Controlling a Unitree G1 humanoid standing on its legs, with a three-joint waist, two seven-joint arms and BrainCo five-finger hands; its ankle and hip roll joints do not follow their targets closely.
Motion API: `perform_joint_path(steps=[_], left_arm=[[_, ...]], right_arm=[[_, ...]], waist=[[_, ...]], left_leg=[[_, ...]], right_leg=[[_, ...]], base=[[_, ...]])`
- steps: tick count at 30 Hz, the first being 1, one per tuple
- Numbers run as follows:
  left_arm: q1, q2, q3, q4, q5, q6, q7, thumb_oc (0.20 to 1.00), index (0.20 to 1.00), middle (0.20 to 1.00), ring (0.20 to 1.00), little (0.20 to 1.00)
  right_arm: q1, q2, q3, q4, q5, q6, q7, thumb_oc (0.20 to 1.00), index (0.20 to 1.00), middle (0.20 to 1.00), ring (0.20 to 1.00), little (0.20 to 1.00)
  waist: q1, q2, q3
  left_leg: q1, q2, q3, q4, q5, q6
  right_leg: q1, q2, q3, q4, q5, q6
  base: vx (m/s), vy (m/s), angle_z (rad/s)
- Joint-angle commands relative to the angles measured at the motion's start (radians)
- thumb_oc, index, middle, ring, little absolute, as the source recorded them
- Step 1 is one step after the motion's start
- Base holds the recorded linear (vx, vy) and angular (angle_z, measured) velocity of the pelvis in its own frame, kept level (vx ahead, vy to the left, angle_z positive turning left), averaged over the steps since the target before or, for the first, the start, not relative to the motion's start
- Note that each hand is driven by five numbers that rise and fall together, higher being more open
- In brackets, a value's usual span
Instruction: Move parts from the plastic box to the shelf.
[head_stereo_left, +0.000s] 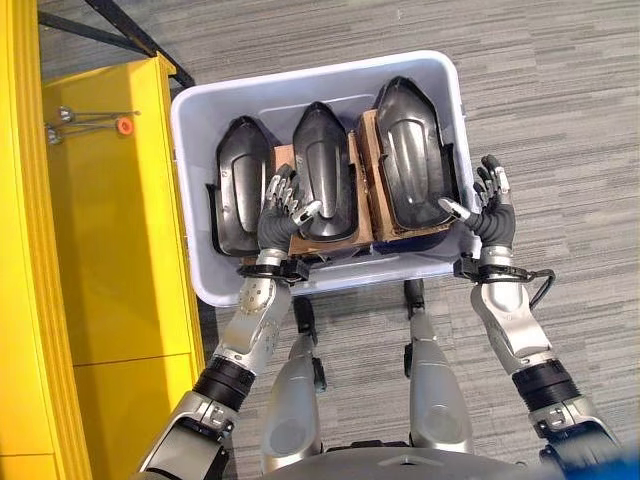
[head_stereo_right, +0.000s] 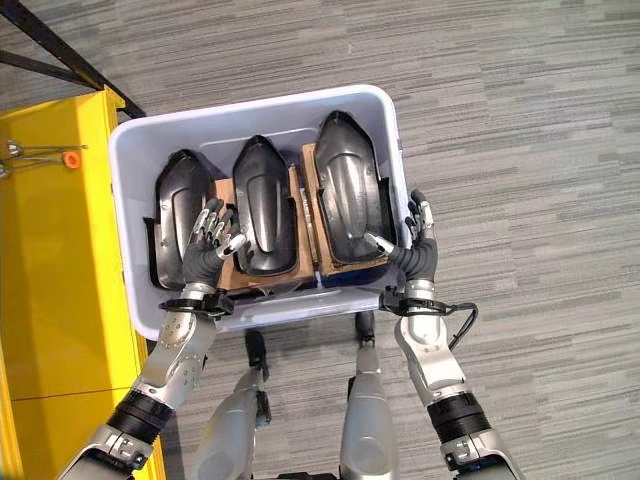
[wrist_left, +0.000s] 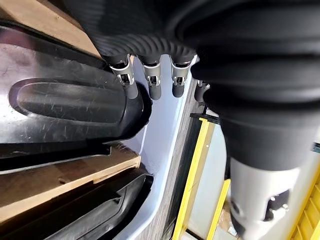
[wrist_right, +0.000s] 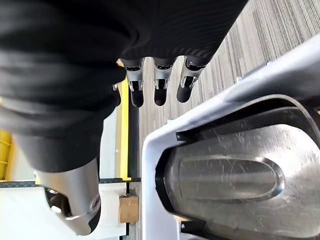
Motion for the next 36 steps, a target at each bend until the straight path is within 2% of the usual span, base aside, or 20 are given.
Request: perform_joint_path(steps=[1,13,36], left_arm=[[-0.035,0.017,0.031,-0.037,0.032,-0.073,0.012,1.000,1.000,1.000,1.000,1.000],[-0.037,0.020,0.028,-0.040,0.033,-0.075,0.015,1.000,1.000,1.000,1.000,1.000],[-0.035,0.020,0.022,-0.062,0.014,-0.077,0.008,1.000,1.000,1.000,1.000,1.000]], right_arm=[[-0.019,-0.013,-0.041,-0.051,-0.035,-0.079,-0.018,1.000,1.000,1.000,1.000,1.000],[-0.025,-0.015,-0.052,-0.071,-0.056,-0.086,-0.042,1.000,1.000,1.000,1.000,1.000],[-0.064,-0.020,-0.044,-0.138,-0.063,-0.106,-0.047,1.000,1.000,1.000,1.000,1.000]], waist=[[0.009,-0.032,-0.031],[0.006,-0.040,-0.025],[0.027,-0.055,-0.019]], left_leg=[[-0.045,0.021,-0.005,0.066,0.020,-0.008],[-0.061,0.027,0.006,0.070,0.018,-0.010],[-0.119,0.017,-0.036,0.090,0.014,-0.004]], right_leg=[[0.021,-0.018,0.006,0.055,0.004,0.020],[0.003,-0.007,0.010,0.051,0.006,0.021],[-0.002,-0.010,-0.031,0.056,-0.005,0.018]], base=[[0.00,0.000,0.00],[0.00,-0.001,0.00],[0.00,0.001,0.03]])
